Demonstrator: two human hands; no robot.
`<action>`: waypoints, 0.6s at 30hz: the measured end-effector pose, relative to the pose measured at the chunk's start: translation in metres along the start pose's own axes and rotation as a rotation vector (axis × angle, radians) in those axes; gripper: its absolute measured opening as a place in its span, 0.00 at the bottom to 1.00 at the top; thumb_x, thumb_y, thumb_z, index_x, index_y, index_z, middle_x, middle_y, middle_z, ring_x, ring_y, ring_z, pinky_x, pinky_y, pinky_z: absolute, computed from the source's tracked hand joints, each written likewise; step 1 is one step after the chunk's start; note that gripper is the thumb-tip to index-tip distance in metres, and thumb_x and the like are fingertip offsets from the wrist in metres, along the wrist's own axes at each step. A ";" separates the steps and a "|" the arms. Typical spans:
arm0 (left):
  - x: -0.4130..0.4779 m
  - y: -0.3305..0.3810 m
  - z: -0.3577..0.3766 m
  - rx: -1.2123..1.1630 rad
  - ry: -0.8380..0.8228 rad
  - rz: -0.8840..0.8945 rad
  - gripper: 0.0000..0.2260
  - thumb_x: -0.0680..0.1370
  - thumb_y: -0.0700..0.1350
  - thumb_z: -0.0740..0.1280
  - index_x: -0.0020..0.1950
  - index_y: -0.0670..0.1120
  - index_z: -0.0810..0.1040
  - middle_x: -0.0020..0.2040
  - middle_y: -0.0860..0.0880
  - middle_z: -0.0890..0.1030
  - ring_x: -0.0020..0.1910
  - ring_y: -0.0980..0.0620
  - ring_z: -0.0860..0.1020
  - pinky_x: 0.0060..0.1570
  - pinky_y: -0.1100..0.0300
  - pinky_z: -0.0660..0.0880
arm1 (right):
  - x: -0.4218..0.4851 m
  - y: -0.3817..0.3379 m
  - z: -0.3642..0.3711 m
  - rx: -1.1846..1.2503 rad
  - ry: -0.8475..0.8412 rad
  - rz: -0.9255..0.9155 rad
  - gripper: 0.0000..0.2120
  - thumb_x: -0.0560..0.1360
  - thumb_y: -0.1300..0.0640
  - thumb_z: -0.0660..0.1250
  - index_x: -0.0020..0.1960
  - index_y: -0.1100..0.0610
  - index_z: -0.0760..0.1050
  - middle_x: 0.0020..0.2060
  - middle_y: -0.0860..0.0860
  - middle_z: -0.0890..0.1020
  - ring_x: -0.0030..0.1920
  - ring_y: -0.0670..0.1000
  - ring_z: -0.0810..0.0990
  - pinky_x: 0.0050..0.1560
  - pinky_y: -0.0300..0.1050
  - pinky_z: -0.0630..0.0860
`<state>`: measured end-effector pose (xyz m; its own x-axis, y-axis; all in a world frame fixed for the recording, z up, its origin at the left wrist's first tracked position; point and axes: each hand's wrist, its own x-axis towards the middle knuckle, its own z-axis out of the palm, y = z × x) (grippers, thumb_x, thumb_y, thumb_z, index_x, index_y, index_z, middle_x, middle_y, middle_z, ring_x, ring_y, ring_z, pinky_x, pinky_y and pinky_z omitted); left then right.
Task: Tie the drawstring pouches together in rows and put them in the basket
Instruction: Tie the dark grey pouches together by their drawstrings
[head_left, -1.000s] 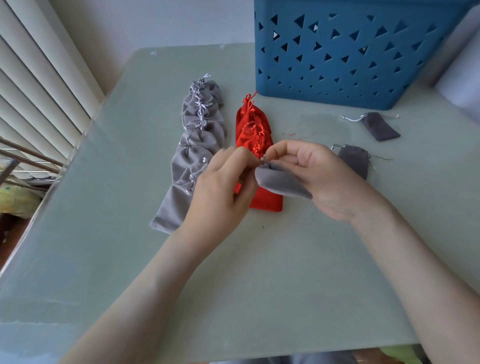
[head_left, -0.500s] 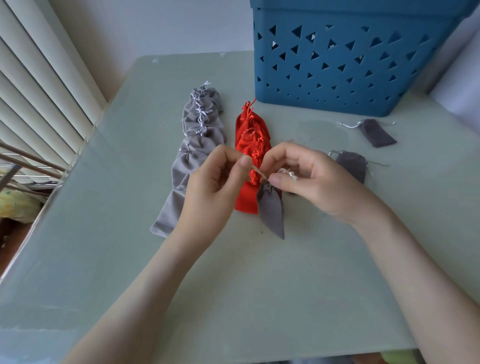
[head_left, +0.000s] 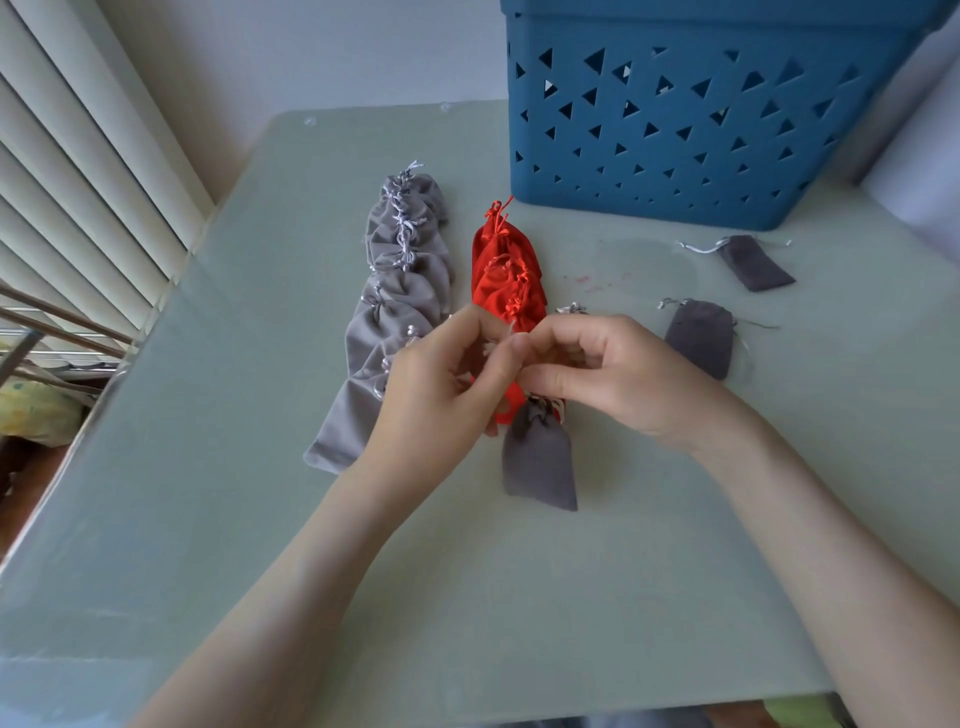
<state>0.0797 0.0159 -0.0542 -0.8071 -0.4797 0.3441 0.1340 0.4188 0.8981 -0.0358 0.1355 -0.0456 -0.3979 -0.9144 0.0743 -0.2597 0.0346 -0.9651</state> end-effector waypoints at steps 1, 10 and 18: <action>0.000 0.000 0.000 0.001 0.004 0.001 0.08 0.79 0.44 0.66 0.40 0.47 0.74 0.28 0.47 0.78 0.23 0.50 0.76 0.25 0.59 0.73 | 0.000 0.001 0.000 -0.004 0.002 0.001 0.03 0.73 0.59 0.70 0.46 0.56 0.79 0.40 0.48 0.82 0.43 0.44 0.78 0.48 0.39 0.74; 0.002 -0.005 0.002 -0.063 0.021 -0.013 0.10 0.79 0.37 0.65 0.43 0.51 0.75 0.32 0.55 0.80 0.31 0.58 0.79 0.33 0.67 0.75 | 0.003 0.000 -0.001 -0.073 0.124 -0.104 0.07 0.76 0.63 0.66 0.42 0.53 0.75 0.33 0.42 0.76 0.34 0.40 0.72 0.38 0.32 0.68; 0.005 -0.008 -0.001 -0.116 -0.085 -0.077 0.08 0.77 0.39 0.67 0.39 0.49 0.78 0.33 0.51 0.80 0.32 0.57 0.78 0.36 0.65 0.75 | 0.006 0.004 0.008 -0.175 0.262 -0.249 0.06 0.76 0.60 0.65 0.44 0.50 0.73 0.36 0.40 0.77 0.38 0.39 0.75 0.43 0.32 0.69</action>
<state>0.0752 0.0089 -0.0595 -0.8627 -0.4377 0.2533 0.1318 0.2890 0.9482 -0.0319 0.1269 -0.0516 -0.5088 -0.7707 0.3837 -0.5135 -0.0861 -0.8538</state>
